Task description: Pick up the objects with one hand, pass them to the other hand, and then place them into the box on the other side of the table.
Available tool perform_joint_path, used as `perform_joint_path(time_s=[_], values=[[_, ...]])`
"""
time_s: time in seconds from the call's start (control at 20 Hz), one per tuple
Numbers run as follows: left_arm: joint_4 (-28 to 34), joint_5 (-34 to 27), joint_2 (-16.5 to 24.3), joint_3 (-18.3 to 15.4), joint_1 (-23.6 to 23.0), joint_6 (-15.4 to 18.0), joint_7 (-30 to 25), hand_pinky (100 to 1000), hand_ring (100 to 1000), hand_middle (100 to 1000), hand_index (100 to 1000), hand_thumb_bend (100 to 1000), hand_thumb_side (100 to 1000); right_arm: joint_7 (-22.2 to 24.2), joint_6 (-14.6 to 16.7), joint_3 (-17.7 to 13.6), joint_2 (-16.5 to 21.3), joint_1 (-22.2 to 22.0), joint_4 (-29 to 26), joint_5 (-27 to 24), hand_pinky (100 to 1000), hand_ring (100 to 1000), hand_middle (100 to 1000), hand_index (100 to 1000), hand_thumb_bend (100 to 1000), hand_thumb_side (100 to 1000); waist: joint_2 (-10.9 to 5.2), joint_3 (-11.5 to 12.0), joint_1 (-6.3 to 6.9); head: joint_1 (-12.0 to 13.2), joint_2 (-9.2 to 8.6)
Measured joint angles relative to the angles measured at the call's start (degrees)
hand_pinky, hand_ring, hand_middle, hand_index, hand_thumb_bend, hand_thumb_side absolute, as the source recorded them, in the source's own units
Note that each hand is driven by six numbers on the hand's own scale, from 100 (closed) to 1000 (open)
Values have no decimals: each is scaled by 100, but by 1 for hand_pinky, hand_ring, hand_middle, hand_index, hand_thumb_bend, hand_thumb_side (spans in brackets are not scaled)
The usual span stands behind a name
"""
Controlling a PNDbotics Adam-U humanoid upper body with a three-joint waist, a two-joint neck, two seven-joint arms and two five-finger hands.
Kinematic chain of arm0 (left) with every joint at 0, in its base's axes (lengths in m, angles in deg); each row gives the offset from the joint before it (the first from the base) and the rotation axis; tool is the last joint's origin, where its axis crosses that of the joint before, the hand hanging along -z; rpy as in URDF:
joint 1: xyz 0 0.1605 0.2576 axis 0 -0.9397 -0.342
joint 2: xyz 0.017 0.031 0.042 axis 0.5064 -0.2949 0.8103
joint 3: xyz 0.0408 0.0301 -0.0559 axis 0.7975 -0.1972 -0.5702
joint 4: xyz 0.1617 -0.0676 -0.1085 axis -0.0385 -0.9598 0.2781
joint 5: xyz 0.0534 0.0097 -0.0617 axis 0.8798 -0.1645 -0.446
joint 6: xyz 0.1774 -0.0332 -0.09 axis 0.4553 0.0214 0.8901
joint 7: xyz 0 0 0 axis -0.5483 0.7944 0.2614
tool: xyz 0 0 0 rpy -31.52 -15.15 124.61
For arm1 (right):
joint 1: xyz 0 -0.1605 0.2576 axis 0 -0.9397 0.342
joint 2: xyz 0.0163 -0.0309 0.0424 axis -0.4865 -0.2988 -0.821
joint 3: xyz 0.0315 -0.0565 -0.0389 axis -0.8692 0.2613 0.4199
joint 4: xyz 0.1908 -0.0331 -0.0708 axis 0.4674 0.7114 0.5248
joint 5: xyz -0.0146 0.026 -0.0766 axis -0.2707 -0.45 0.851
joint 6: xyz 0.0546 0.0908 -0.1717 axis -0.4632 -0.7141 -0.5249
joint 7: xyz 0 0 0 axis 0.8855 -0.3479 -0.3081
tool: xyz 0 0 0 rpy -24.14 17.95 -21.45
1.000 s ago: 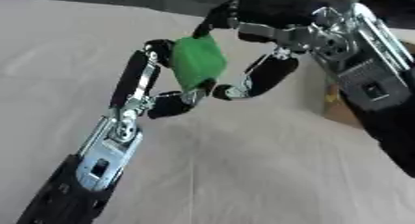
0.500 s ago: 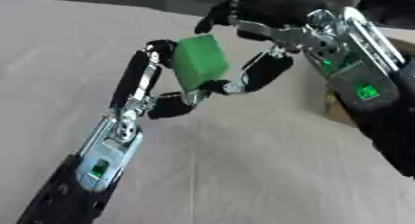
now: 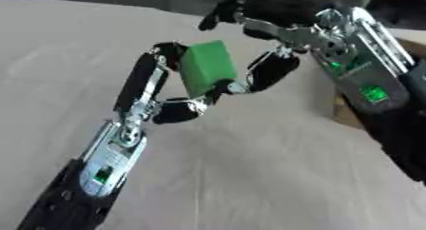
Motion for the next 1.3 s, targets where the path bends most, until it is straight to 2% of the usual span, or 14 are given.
perform_joint_path(time_s=[0.45, 0.55, 0.95, 1.1, 1.3], values=[[53, 4, 0, 1, 15, 20, 11, 609, 588, 500, 494, 100, 211, 135, 133, 2, -3, 2, 122, -50, 876, 911, 792, 875, 437, 340, 0, 16, 0, -1, 0], [76, 5, 0, 3, 17, 31, 15, 608, 587, 500, 495, 100, 211, 131, 130, 2, -5, 2, 154, -77, 875, 902, 767, 843, 412, 310, 0, 20, 0, -2, 0], [103, 6, -3, 0, 24, 50, 6, 608, 587, 500, 495, 100, 214, -58, -72, 5, -55, 1, 213, -376, 868, 857, 708, 795, 336, 235, 0, 23, 3, -2, 0], [102, 6, -21, -2, 25, 51, 3, 609, 588, 500, 495, 100, 214, -129, -174, 13, -57, -9, 223, -507, 864, 837, 675, 773, 293, 219, 1, 19, 15, -2, 0], [98, 6, -39, -2, 25, 51, -3, 609, 589, 501, 496, 100, 213, -182, -264, 20, -57, -20, 223, -661, 855, 806, 598, 716, 174, 196, 2, 10, 15, -2, 0]])
